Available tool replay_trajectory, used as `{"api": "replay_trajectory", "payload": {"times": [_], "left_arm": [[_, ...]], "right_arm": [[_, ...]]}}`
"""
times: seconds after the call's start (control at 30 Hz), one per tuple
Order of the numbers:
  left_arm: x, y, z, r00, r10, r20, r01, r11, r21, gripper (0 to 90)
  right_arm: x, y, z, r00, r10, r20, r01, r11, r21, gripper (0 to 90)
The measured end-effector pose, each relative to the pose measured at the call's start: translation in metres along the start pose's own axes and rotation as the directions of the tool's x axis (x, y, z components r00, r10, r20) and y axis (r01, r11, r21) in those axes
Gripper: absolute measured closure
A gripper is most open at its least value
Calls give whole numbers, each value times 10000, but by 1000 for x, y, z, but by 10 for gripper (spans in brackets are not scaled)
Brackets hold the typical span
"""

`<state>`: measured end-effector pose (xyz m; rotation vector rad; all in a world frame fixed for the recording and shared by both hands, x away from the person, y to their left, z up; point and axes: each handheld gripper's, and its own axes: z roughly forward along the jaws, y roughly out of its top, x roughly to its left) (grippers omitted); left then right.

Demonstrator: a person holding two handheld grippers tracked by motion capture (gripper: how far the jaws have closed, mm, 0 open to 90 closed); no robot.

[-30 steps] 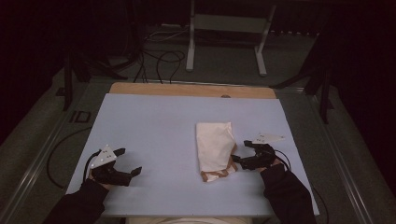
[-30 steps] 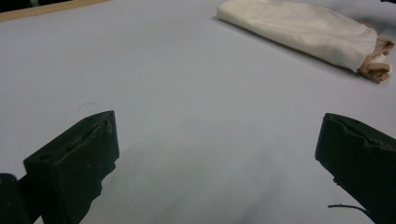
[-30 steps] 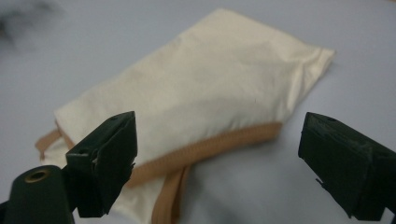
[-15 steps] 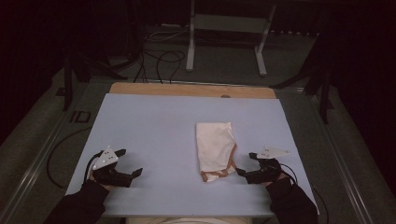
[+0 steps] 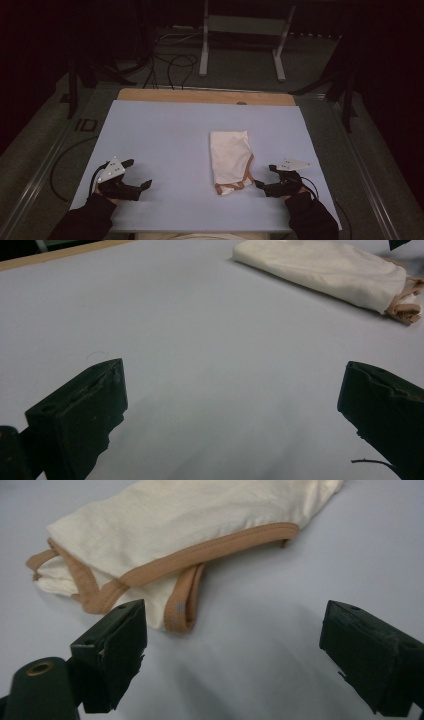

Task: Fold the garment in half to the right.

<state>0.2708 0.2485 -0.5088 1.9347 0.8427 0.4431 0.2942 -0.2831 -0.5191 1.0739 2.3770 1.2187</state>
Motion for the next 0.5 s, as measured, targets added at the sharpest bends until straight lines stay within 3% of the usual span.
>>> {"api": "replay_trajectory", "payload": {"times": [0.5], "left_arm": [[-2, -2, 2, 10000, 4, 21, -4, 10000, 79, 6]], "right_arm": [[0, 0, 0, 10000, 11, 2, -11, 10000, 31, 118]]}}
